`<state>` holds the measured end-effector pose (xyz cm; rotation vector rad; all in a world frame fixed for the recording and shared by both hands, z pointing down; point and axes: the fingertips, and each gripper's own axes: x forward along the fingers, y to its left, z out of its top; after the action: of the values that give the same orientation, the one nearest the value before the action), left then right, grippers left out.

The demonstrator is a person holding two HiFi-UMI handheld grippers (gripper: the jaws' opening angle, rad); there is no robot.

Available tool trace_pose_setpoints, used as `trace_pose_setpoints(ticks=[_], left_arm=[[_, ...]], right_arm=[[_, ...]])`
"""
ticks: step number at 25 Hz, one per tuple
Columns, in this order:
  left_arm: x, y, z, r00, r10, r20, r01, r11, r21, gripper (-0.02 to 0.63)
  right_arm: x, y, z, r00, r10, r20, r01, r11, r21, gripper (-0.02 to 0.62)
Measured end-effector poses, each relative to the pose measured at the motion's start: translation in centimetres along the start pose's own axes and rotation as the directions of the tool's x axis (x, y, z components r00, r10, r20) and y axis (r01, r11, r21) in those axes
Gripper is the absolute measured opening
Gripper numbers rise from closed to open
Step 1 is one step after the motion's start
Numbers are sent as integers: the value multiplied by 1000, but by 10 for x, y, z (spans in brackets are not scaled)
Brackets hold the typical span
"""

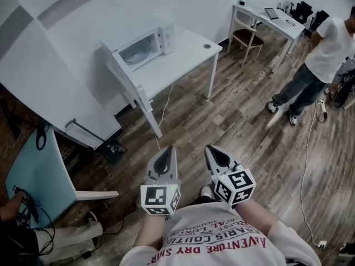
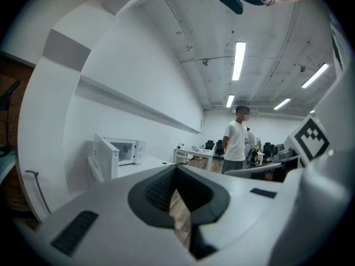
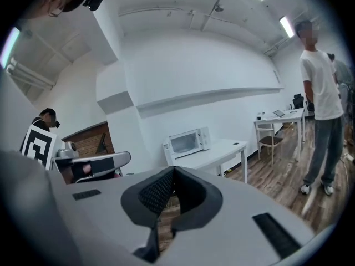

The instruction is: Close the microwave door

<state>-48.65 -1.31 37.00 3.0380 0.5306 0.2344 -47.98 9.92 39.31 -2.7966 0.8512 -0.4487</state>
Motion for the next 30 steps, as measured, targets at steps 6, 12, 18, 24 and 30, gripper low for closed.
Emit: trace_pose_setpoints(ticks=[6,12,18,24,30], left_arm=[[63,-29,5,999,48,6,-48,999,-25,6],[122,-16,-2,997,79,-20,-81,994,-77,6],[205,22,2,996,93,-20,-94,993,-78,6],[304,68,33,998,65,10,-65,996,-55,6],[388,126,60,998,60,35,-58,996,-60,6]], right_arm=[[24,-72,30,999,38,-16,-39,996,-81,6],[67,-118,40,998,59,-30,-61,995,-84,6],[131,-155,64,998,53,-19,-54,994,-96,6],[218,-195,99,999,29,-15,-31,995,-95,6],[311,-218,129,999,33,-29,-35,995,-96,6]])
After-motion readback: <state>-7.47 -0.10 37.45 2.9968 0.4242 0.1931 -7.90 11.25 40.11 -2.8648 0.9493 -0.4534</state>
